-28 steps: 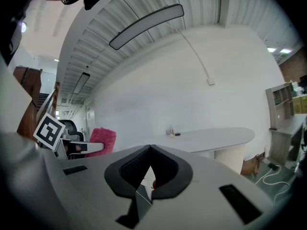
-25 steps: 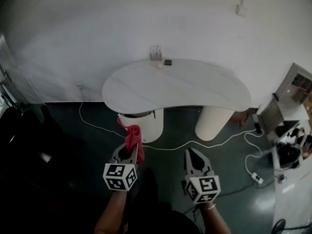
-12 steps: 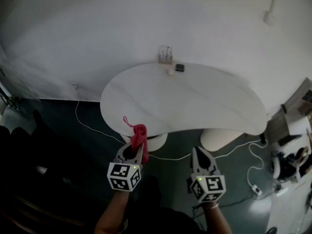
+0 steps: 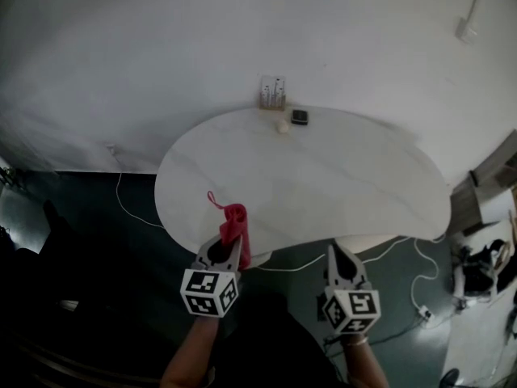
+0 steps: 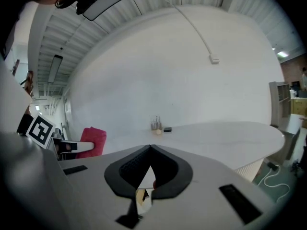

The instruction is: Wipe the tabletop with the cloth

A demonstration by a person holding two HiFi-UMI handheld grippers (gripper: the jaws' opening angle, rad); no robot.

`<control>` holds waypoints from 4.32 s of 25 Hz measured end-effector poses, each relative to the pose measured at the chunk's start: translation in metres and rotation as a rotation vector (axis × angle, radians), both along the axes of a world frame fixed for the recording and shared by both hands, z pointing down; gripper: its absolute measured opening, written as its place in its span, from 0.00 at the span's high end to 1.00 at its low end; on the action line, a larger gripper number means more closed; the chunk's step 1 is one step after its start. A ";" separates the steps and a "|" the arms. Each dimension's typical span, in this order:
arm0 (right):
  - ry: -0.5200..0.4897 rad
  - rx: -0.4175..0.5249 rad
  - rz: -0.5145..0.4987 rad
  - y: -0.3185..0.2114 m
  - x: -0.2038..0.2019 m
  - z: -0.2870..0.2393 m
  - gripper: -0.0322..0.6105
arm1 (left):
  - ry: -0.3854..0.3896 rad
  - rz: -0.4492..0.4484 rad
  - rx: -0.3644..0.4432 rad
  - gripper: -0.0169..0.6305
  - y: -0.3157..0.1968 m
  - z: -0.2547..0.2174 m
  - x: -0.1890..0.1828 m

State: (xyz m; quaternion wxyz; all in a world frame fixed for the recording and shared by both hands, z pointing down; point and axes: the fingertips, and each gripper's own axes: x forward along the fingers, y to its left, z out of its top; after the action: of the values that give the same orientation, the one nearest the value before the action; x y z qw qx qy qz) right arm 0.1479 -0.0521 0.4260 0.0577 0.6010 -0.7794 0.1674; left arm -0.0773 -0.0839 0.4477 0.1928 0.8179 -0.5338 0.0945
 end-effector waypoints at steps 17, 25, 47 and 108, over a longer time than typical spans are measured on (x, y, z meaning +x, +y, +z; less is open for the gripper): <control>0.018 -0.064 0.092 -0.063 0.073 0.022 0.95 | -0.077 0.232 -0.130 0.91 -0.113 0.038 0.143; -0.011 -0.088 0.139 -0.062 0.099 0.031 0.95 | -0.113 0.266 -0.240 0.91 -0.143 0.076 0.201; 0.020 -0.109 -0.078 -0.100 -0.036 0.025 0.95 | -0.255 0.130 -0.359 0.91 -0.152 0.114 0.030; 0.046 -0.125 -0.136 -0.084 -0.085 0.034 0.95 | -0.110 0.080 -0.493 0.91 -0.071 0.119 -0.062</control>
State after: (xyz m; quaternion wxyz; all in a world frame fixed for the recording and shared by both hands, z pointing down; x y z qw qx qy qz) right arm 0.0628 -0.1360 0.4596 0.1242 0.5456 -0.8049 0.1977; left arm -0.1395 -0.1548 0.5667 0.3534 0.7603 -0.4714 0.2737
